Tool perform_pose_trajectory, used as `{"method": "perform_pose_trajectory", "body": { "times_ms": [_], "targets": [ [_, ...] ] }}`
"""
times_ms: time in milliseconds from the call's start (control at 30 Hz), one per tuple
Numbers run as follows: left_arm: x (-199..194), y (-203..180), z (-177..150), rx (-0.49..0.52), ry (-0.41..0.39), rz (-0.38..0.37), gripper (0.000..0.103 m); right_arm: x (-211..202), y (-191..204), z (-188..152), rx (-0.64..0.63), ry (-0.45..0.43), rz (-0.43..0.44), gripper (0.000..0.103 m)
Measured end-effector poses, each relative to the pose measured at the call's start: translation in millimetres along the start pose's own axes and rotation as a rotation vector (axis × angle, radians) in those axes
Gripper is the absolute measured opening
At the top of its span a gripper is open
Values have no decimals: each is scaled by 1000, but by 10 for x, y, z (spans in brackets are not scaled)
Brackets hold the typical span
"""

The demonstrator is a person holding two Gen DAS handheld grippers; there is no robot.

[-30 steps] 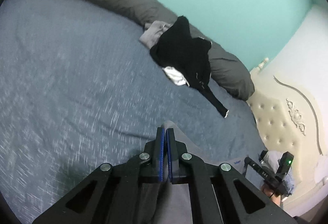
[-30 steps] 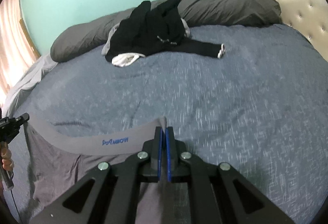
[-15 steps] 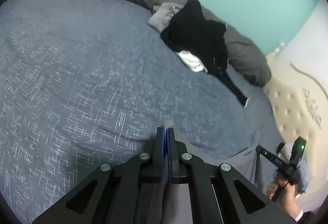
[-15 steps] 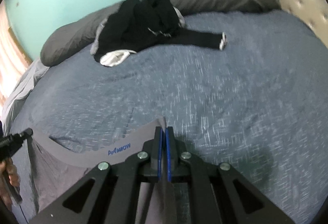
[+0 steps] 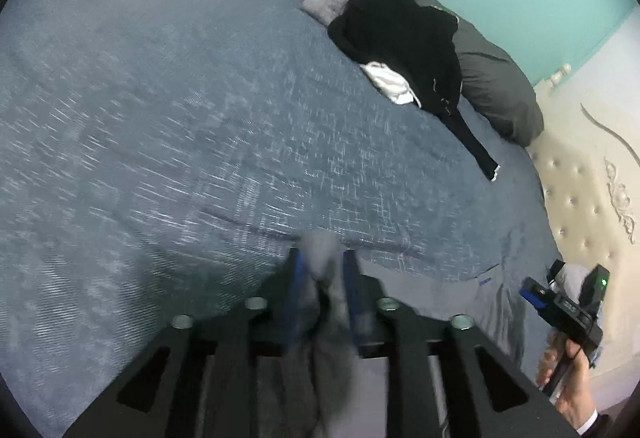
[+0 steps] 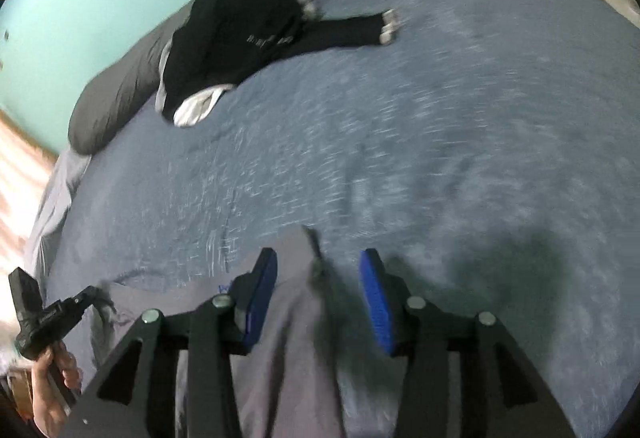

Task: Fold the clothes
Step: 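Lower the grey garment onto the bed and open both grippers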

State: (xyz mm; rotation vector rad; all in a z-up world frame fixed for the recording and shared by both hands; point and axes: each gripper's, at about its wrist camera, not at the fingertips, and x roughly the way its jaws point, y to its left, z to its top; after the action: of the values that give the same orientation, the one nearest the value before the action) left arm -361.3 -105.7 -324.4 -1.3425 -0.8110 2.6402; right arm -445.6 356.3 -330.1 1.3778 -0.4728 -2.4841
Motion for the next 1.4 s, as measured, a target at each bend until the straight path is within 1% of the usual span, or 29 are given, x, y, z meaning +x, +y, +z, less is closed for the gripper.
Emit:
{"method": "perform_pose_trajectory", "body": {
  "times_ms": [67,133,167,200,400,533,567,700,800,933,1033,1067,1167,1233,1300,1400],
  "targets": [
    [-168,2,-45,4,-17,7,29,-162,-54,-124,37,-4,25,44],
    [-331,25,-140,-9,-27,7,36,-338,-94,-339,74,4,61,44],
    [-410,40,-204,-18,-30,6,41,-427,-104,-463,90,5,77,44],
    [-477,43,-289,-21,-31,8,44,-517,-114,-587,106,6,94,44],
    [-777,48,-843,-41,-30,28,44,-879,-132,-1152,185,-13,165,44],
    [-949,84,-1216,-80,-37,30,44,-989,-124,-1407,197,-33,151,44],
    [-954,87,-1265,-83,-33,34,44,-999,-128,-1452,201,-40,146,44],
    [-971,100,-1431,-92,-20,49,45,-953,-193,-1604,267,-59,160,44],
    [-985,92,-1458,-87,-26,48,45,-933,-174,-1611,242,-64,137,44],
    [-965,73,-1483,-74,-38,41,45,-871,-194,-1668,236,-30,140,44],
    [-899,76,-1517,-83,-30,29,45,-787,-214,-1699,250,0,169,44],
    [-890,81,-1526,-83,-29,29,45,-767,-235,-1704,265,3,174,44],
    [-869,87,-1544,-73,-28,35,45,-770,-306,-1700,282,-10,149,44],
    [-841,99,-1550,-77,-22,32,45,-754,-319,-1700,277,-5,154,41],
    [-804,114,-1552,-80,-20,38,45,-739,-332,-1701,272,-1,158,30],
    [-774,130,-1558,-89,-16,38,45,-694,-345,-1709,285,11,187,20]
  ]
}}
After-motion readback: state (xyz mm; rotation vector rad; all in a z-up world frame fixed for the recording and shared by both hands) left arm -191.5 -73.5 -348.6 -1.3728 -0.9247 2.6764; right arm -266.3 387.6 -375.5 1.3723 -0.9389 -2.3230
